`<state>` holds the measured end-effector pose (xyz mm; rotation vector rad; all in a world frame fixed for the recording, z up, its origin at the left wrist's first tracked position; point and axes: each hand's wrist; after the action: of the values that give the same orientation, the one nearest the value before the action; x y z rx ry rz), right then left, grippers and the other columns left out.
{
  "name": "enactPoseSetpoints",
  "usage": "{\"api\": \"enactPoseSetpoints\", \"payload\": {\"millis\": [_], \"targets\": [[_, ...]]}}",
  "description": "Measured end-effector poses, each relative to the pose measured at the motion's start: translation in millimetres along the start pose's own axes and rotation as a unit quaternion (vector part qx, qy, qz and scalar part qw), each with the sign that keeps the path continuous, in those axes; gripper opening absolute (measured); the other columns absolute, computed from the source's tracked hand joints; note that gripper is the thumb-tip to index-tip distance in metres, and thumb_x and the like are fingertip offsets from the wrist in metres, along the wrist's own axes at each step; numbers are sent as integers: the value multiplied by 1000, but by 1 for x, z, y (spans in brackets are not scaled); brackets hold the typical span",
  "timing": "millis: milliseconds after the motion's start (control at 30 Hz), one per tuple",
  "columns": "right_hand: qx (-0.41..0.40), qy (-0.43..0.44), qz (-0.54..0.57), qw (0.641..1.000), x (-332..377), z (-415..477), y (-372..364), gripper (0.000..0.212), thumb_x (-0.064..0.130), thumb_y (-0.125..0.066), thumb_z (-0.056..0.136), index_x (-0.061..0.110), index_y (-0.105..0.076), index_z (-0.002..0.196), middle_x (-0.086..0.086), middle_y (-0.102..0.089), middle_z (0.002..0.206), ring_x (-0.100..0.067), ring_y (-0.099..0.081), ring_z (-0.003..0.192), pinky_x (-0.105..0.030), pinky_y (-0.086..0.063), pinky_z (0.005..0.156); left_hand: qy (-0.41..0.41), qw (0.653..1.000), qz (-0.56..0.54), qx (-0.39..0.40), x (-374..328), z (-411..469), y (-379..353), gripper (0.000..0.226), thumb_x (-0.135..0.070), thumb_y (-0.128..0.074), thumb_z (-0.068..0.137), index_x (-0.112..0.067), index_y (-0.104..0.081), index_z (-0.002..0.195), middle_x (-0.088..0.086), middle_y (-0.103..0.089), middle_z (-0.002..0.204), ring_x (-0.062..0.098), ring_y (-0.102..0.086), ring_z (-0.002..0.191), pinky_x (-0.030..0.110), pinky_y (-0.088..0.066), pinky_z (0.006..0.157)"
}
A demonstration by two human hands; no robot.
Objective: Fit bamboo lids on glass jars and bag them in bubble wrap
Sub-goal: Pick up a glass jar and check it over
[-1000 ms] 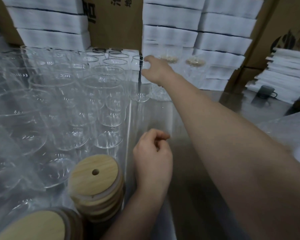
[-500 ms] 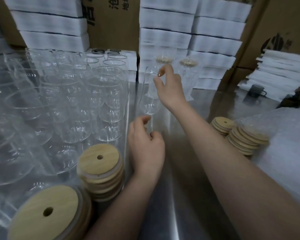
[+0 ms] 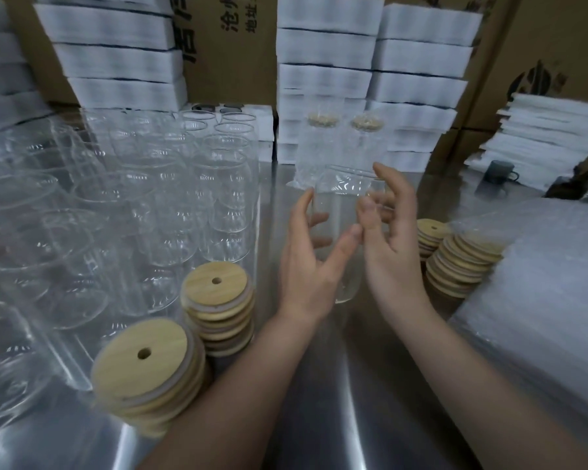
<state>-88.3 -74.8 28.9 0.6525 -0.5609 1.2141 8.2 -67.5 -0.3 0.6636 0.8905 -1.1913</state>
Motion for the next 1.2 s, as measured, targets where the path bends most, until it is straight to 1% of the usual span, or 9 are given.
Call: {"api": "enactPoseSetpoints", "payload": {"millis": [300,433,500,567,700,833,900,1033,1200], "targets": [[82,-106,93,987,-3,-10,-6,61,45,-52,94,28,-23,145,13,-44,131,19,-48,109,-5,-41,87,100,981,-158,-50,-9,-3,-2,70,-49,-64,80,-21,-42,139,-20,-70,100,21,-70,99,53,-54,91],[106,-197,178,958,-6,-7,-7,56,45,-59,75,31,-46,128,7,-57,133,-6,-57,123,-25,-47,104,111,976,-186,-37,-13,0,-2,66,-53,-63,83,-20,-41,137,-14,-73,98,29,-72,96,40,-57,81],[109,-221,201,948,-8,-7,-5,57,46,-62,72,31,-48,126,-4,-58,136,-15,-60,122,-38,-51,102,107,980,-165,-24,-14,-1,-3,58,-48,-56,85,-27,-37,136,-24,-70,99,18,-68,107,36,-53,96],[102,-238,216,941,-11,-8,-5,61,49,-64,71,31,-47,126,-4,-64,129,-20,-63,118,-43,-54,96,84,988,-125,-18,-13,-2,-6,48,-36,-51,97,-29,-31,139,-31,-61,114,-9,-58,112,16,-46,97],[52,-215,179,959,-16,-9,-8,58,50,-63,72,29,-43,122,0,-73,100,-17,-72,89,-28,-59,71,57,992,-94,-57,-12,0,-11,46,-24,-48,102,-26,-33,146,-1,-47,144,4,-50,127,27,-43,107],[26,-190,117,974,-20,-11,-12,69,60,-45,79,24,-42,137,12,-63,115,6,-66,94,-17,-53,80,62,991,-114,-14,-17,1,-13,72,-52,-59,87,-30,-28,149,-15,-43,136,-15,-50,115,9,-45,91],[29,-179,101,978,-21,-13,-13,76,62,-38,80,20,-41,144,12,-61,124,15,-61,96,-13,-50,85,66,991,-115,-17,-17,-1,-12,82,-51,-61,77,-30,-27,148,-3,-49,138,-1,-60,110,24,-54,87],[37,-183,104,977,-16,-11,-11,58,63,-30,86,35,-44,135,-2,-59,130,-11,-64,111,-20,-54,84,47,993,-100,-46,-19,-3,-10,100,-55,-75,63,-29,-28,147,2,-53,130,12,-69,97,34,-60,78],[49,-222,163,960,-12,-3,-8,32,43,-25,105,32,-47,126,1,-63,113,-11,-71,89,-24,-57,61,51,990,-117,-55,-15,0,-8,96,-51,-75,64,-24,-33,147,-5,-57,125,5,-68,99,34,-59,79]]}}
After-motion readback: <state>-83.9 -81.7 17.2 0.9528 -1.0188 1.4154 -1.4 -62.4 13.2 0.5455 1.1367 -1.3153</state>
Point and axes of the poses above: each hand's wrist, its own z-axis towards the middle knuckle, its own y-axis out of the back of the hand, x = y × z
